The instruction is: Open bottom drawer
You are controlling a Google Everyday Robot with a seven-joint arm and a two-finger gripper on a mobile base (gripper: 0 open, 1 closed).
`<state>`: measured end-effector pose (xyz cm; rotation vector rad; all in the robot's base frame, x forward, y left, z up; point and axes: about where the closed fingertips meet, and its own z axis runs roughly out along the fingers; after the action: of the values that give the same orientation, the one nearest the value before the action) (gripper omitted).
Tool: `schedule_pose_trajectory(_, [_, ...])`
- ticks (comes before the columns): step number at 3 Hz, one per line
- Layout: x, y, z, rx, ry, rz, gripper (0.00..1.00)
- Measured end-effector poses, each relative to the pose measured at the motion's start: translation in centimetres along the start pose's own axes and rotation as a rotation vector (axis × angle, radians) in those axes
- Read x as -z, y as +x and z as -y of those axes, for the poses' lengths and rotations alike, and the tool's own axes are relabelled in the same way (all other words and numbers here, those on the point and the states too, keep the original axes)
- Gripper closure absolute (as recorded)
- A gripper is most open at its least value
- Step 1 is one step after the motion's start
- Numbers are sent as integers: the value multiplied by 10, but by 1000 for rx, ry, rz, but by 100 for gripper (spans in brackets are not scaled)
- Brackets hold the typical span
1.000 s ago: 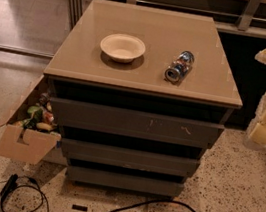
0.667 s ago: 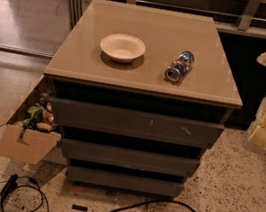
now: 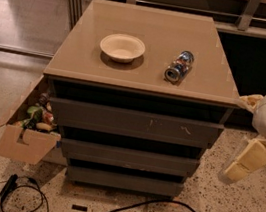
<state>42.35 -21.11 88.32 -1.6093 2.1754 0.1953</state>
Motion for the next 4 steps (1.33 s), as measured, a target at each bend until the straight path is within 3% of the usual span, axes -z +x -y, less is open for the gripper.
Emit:
schedule_pose_trajectory(1, [-59, 20, -13, -52, -21, 142, 0])
schedule_pose_trajectory(2, [-92, 30, -12, -93, -27, 166, 0])
schedule_pose_trajectory(4, [-110, 29, -14, -111, -41, 174, 0])
